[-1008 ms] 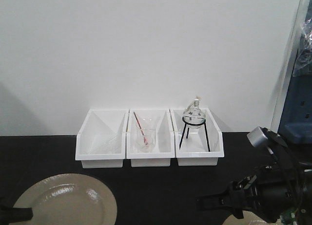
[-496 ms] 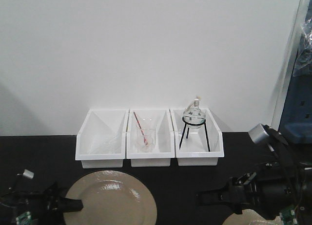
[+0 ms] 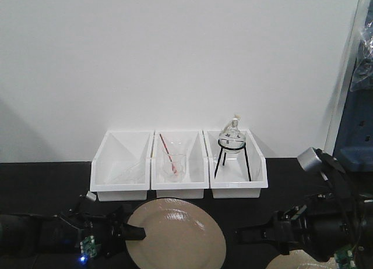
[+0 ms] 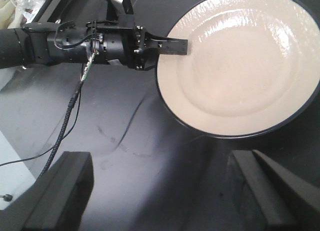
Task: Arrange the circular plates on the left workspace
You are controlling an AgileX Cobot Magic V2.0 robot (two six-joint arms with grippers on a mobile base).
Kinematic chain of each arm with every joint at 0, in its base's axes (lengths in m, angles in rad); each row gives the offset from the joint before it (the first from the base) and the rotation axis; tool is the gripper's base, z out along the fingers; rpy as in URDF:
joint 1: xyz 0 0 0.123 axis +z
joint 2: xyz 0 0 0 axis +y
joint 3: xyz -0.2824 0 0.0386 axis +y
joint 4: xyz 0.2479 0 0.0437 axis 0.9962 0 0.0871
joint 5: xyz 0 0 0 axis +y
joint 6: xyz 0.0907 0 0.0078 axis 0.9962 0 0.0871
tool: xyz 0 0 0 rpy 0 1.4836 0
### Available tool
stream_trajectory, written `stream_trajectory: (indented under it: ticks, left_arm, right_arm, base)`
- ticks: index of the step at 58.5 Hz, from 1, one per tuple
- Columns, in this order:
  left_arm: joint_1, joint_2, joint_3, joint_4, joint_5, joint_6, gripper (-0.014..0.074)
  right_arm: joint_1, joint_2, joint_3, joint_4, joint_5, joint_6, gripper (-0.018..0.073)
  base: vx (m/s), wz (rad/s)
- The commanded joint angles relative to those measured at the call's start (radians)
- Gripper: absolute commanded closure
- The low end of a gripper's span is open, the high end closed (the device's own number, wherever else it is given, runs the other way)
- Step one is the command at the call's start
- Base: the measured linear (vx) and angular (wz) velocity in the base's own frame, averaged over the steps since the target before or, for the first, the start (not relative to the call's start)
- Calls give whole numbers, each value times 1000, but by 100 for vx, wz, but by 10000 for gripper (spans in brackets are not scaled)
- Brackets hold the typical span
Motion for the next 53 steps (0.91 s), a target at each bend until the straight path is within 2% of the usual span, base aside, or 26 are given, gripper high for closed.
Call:
stream_trajectory:
  ticks: [1, 12, 17, 24, 31, 38, 53]
  left_arm:
    - [-13, -56, -35, -123, 26, -9, 567]
    - [-12, -56, -35, -118, 47, 72, 415]
    - [-12, -56, -35, -118, 58, 109, 294]
    - [-12, -56, -35, -115, 53, 119, 124]
    - [-3, -59, -35, -85, 39, 156, 12]
    - [15, -60, -35, -21, 37, 165, -23]
    - [95, -102, -35, 112, 44, 154, 23]
  right_arm:
    - [-2, -24, -32, 62, -4, -9, -26]
    - [-2, -24, -32, 62, -4, -9, -26]
    - [-2, -24, -32, 62, -4, -9, -26]
    - [-2, -24, -32, 55, -1, -8, -26]
    - [-2, -24, -32, 54, 8, -8, -26]
    - [-2, -24, -32, 49, 13, -8, -26]
    - [-2, -24, -32, 46, 15, -8, -26]
  base:
    - [0, 0]
    - [0, 0]
    - [0, 0]
    - [0, 0]
    - [0, 0]
    - [0, 0]
    - [0, 0]
